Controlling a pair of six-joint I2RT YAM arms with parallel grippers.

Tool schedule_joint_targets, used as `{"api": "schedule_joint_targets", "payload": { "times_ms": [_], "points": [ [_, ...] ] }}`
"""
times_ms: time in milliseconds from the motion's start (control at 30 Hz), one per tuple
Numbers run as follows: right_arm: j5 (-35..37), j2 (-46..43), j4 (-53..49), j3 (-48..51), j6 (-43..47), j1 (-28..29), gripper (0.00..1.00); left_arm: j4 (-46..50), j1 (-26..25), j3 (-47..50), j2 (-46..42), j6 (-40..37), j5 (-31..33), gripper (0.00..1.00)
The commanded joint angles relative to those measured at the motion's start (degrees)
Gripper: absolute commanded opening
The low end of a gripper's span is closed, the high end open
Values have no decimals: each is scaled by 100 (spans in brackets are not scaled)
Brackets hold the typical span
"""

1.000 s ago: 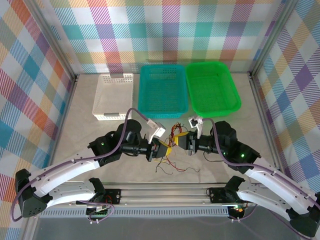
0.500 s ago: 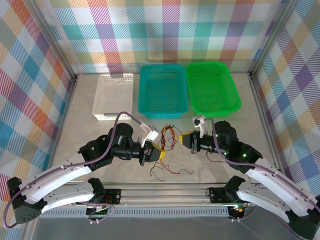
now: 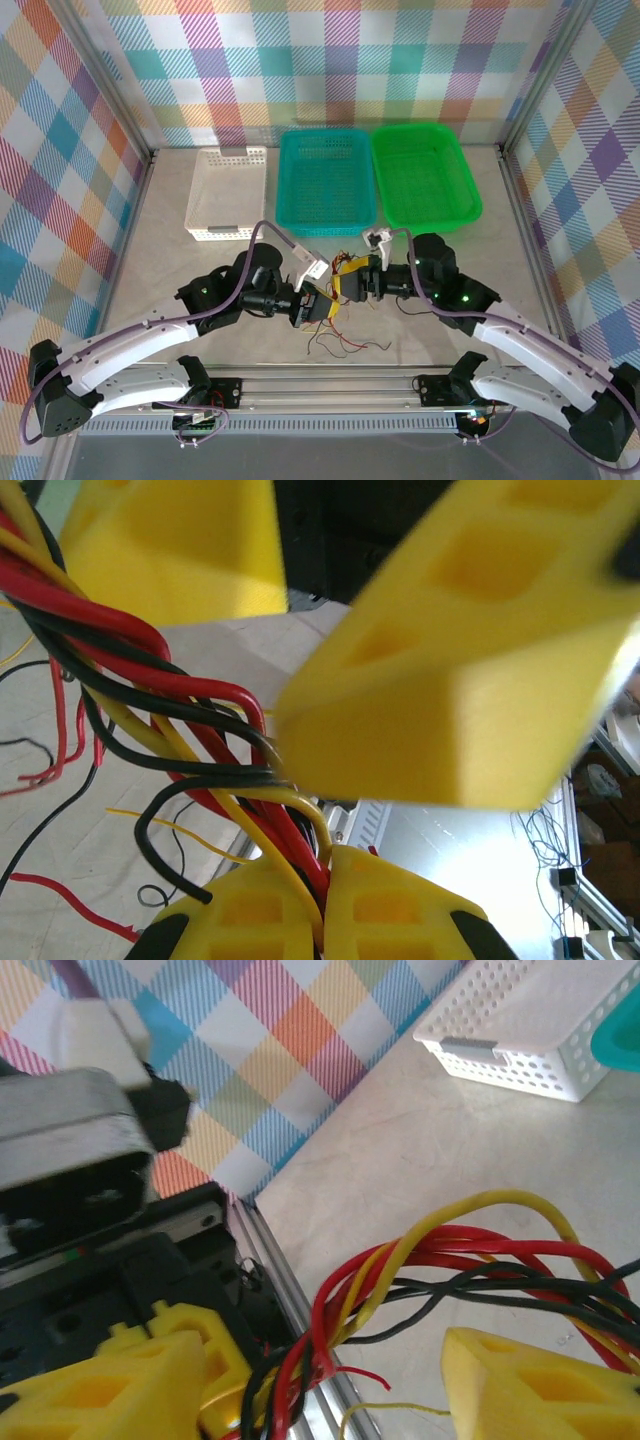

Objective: Untangle the cables

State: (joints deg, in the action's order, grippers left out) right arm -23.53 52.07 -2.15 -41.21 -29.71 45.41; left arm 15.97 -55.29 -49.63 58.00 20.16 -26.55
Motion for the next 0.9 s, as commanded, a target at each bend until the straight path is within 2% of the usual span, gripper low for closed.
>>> {"api": "schedule_joint_targets", "payload": {
  "times_ms": [0, 133, 200, 233, 300, 400, 467, 533, 633, 700, 867],
  "points": [
    [-76, 159, 237, -186, -52, 73, 54, -255, 53, -151, -13, 22, -180, 0],
    [-2, 200, 265, -238, -56, 82, 32, -260, 53, -149, 1, 17, -240, 0],
    [99, 200, 229, -238, -48, 82, 4, -275, 53, -128, -37, 18, -220, 0],
    [214, 190, 166, -247, -43, 83, 0, -274, 53, -118, -59, 18, -206, 0],
    [364, 109, 110, -198, -28, 82, 0, -253, 49, -86, -173, 10, -168, 11],
    [613, -61, 64, -111, -63, 82, 0, -227, 53, 0, -357, -1, -141, 34],
    [643, -159, 71, -74, -69, 83, 0, -193, 53, 70, -441, -3, -128, 42],
    [565, -179, 50, -93, -59, 82, 0, -147, 53, 117, -481, -32, -89, 44],
    [435, -145, 43, -131, -80, 82, 0, -179, 53, 194, -491, -31, -105, 38],
    [398, -117, 79, -142, -109, 82, 0, -259, 53, 239, -455, 20, -133, 38],
    [324, -131, 124, -216, -170, 82, 0, -341, 53, 264, -230, 58, -312, 48]
  ]
}}
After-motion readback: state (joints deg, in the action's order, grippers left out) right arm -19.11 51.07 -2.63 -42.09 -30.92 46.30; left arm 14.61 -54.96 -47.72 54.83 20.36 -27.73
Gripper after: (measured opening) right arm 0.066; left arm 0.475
